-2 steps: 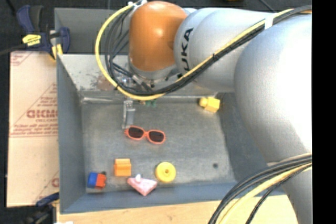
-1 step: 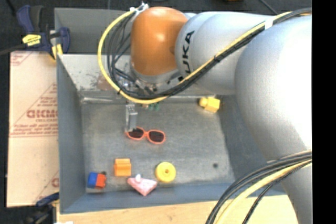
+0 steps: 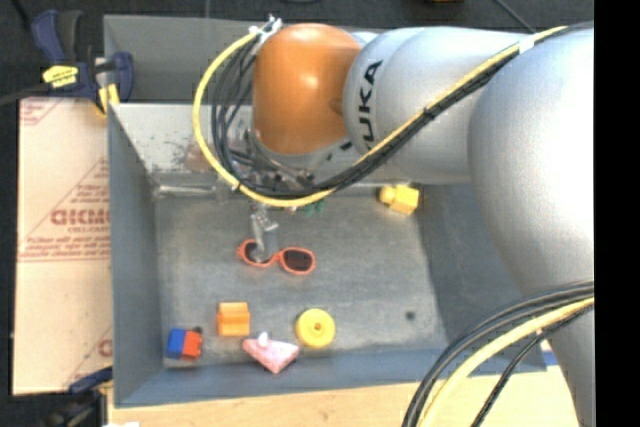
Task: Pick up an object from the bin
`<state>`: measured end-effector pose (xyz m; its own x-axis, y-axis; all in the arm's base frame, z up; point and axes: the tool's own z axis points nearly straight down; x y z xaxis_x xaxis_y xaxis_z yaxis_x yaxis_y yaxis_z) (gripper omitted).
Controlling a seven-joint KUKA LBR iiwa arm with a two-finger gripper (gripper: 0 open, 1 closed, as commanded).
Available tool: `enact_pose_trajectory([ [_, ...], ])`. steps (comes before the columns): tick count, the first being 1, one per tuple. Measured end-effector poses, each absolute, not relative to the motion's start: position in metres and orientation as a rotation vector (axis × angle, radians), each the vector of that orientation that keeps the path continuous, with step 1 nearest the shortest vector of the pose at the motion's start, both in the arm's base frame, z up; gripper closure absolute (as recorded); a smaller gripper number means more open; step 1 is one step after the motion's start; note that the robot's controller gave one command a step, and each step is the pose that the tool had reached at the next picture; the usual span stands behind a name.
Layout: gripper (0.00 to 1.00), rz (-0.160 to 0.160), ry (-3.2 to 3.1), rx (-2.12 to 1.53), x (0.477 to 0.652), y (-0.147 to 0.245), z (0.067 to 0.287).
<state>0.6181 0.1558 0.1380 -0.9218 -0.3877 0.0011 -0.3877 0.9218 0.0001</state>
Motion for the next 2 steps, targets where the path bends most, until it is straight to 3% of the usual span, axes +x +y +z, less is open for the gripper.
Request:
enact_pose_trajectory([
  [1, 0.00, -0.003, -3.091, 0.625, 0.646, 0.108, 0.111],
  [2, 0.00, 0.001, -3.002, 0.936, 0.617, 0.059, 0.090],
])
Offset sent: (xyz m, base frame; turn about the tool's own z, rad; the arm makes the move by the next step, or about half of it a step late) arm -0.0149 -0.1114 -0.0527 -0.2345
